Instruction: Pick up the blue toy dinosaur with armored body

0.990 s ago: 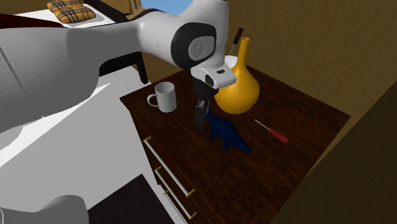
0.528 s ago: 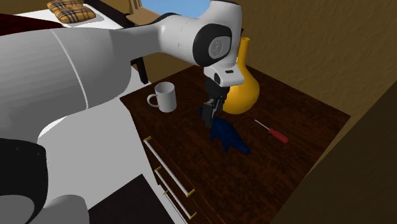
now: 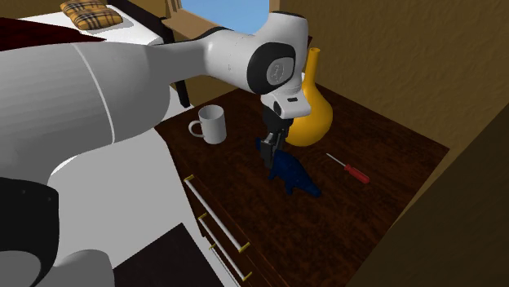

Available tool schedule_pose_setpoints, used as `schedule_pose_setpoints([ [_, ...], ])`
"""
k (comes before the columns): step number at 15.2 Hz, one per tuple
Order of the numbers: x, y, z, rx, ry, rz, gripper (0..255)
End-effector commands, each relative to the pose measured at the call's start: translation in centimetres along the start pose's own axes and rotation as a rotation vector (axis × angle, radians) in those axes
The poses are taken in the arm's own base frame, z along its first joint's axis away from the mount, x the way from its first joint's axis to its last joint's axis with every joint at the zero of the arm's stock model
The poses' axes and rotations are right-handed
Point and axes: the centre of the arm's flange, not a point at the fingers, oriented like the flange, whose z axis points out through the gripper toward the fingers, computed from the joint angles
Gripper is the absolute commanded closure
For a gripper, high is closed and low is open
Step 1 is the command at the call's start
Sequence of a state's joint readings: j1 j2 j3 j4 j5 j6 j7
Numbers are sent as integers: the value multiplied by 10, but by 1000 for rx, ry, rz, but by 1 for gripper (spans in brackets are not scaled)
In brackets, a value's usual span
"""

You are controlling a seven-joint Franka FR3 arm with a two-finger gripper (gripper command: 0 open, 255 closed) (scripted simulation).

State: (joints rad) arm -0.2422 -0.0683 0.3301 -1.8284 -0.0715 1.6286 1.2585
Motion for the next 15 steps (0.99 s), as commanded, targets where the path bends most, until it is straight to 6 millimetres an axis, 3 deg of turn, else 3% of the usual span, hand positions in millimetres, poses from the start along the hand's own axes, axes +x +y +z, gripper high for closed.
schedule_pose_setpoints([
  [1,1,0,1,-2,-1,1,255],
  [7,0,0,1,-2,-1,1,255],
  [15,2,6,-41,-2,-1,1,255],
])
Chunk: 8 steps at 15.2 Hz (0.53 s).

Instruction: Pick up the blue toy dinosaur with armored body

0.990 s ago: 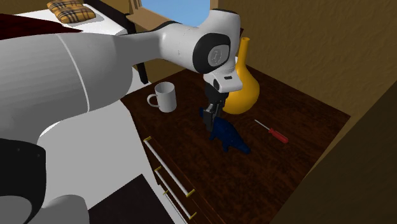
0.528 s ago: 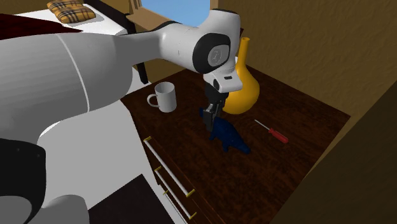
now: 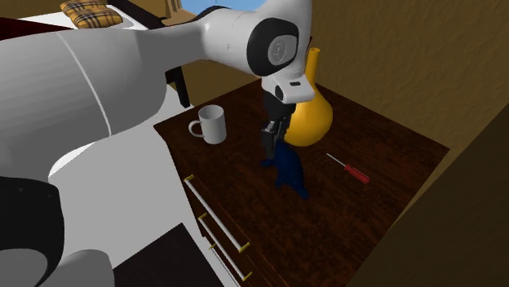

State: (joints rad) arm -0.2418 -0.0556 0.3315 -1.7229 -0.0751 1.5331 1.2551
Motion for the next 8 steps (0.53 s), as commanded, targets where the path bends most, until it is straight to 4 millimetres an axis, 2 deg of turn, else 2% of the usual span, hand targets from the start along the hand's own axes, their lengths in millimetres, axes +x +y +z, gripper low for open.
schedule_pose_setpoints([
  [1,0,3,-11,0,0,0,255],
  [8,2,8,-43,0,0,0,255],
])
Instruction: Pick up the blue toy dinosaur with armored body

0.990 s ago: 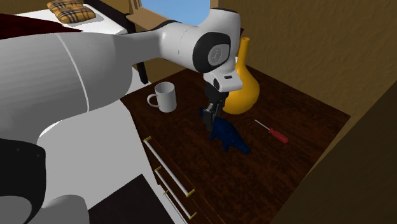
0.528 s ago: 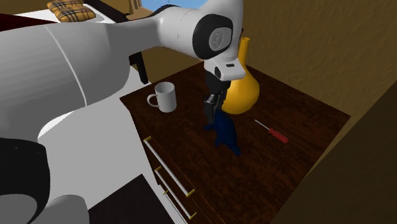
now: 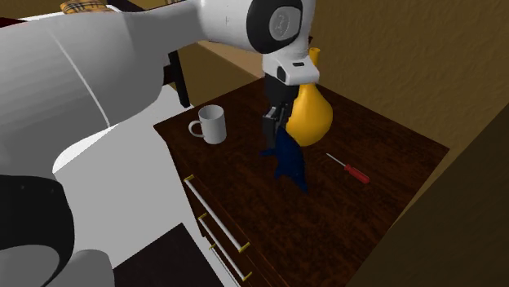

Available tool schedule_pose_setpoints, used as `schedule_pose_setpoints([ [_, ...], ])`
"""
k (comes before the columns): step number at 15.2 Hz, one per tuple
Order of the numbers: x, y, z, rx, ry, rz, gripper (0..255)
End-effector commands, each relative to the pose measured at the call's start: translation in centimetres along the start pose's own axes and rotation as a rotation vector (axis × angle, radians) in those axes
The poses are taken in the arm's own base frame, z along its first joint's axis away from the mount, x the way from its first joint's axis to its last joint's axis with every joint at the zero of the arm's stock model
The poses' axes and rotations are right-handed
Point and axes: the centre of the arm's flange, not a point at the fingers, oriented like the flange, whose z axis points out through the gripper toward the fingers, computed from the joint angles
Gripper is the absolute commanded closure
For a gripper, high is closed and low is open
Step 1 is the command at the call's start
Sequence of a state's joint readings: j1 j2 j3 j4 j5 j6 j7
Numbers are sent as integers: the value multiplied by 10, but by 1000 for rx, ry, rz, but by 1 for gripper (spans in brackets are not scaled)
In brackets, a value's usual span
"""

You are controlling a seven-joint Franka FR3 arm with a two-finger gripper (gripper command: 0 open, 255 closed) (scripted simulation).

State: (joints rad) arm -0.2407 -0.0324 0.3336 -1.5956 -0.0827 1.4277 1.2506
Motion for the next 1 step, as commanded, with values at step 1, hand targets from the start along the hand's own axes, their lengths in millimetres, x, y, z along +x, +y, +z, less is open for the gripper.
schedule_pose_setpoints([
  [1,-1,2,-4,0,0,0,255],
])
